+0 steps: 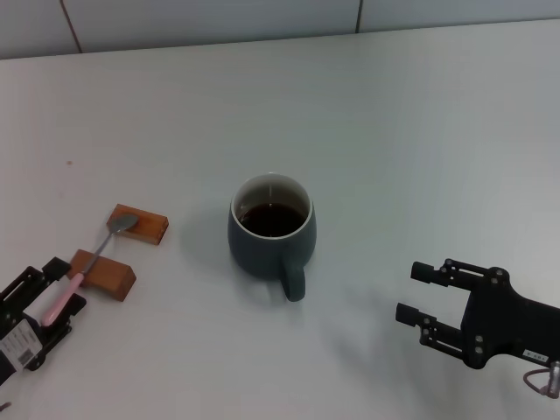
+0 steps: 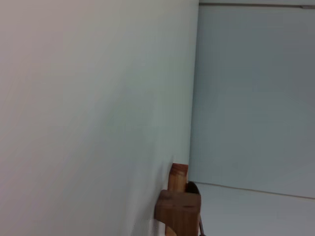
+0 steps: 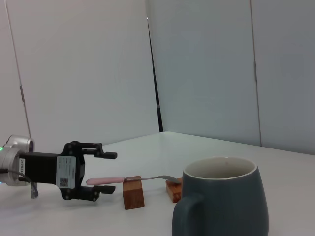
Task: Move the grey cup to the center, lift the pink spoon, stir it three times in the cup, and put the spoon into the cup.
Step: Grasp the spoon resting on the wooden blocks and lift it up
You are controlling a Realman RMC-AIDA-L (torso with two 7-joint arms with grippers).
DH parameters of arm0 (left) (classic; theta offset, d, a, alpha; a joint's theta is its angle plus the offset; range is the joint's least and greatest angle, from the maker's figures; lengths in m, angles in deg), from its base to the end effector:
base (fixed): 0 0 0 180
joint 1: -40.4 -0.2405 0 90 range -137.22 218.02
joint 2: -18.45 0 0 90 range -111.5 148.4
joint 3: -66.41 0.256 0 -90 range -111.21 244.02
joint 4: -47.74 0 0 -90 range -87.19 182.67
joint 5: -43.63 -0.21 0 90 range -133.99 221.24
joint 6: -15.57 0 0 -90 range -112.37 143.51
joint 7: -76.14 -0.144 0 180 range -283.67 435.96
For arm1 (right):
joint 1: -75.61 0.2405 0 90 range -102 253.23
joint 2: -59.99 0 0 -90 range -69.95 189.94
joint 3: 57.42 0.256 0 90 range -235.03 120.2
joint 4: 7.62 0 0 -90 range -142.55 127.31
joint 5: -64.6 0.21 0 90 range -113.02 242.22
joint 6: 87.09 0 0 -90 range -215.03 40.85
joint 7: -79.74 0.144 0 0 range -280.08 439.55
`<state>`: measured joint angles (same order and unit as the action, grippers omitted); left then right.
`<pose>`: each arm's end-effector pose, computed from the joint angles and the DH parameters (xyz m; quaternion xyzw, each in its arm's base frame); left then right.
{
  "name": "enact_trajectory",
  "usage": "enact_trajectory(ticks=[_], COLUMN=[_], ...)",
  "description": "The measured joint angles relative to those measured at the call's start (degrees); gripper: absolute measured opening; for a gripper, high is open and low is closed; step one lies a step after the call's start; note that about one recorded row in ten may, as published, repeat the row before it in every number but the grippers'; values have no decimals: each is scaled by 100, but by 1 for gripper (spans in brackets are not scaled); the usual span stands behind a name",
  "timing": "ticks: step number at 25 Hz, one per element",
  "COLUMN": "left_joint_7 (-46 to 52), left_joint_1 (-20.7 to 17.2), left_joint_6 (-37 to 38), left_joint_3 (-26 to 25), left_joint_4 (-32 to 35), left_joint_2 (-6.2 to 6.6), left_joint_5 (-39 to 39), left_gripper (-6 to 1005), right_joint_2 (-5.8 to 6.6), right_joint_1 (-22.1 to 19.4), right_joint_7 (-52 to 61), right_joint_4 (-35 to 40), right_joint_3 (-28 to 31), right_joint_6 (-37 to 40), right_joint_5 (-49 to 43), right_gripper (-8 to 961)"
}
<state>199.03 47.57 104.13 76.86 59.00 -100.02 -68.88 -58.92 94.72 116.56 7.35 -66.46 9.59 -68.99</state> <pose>-0.3822 0.1776 -0.0184 -0.4084 -0.7685 -0.4856 0.0825 0.3282 0.2144 -0.0393 -0.9182 0.1448 0.3082 0.2025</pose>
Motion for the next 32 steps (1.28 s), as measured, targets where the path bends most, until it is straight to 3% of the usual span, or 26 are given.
enact_trajectory(ticks=[2, 14, 22, 27, 32], left_joint_7=[-2, -30, -99, -146, -180], left_joint_1=[13, 22, 27, 62, 70], left_joint_6=[-1, -135, -253, -258, -305], left_joint_3=[9, 18, 16, 2, -17], left_joint_4=[0, -18, -97, -97, -97], left_joint_2=[0, 0, -4, -3, 0], left_joint_5=[-3, -15, -15, -5, 11], left_gripper=[774, 500, 506, 433, 433], right_joint_2=[0, 0, 0, 0, 0], right_joint_1=[14, 67, 110, 139, 172], right_joint_7=[10, 71, 71, 71, 71], right_joint_4=[0, 30, 32, 25, 18], right_joint_3=[-1, -1, -1, -1, -1], right_joint_6=[0, 0, -2, -63, -68], right_joint_5=[0, 1, 1, 5, 8], right_gripper=[586, 585, 585, 586, 586])
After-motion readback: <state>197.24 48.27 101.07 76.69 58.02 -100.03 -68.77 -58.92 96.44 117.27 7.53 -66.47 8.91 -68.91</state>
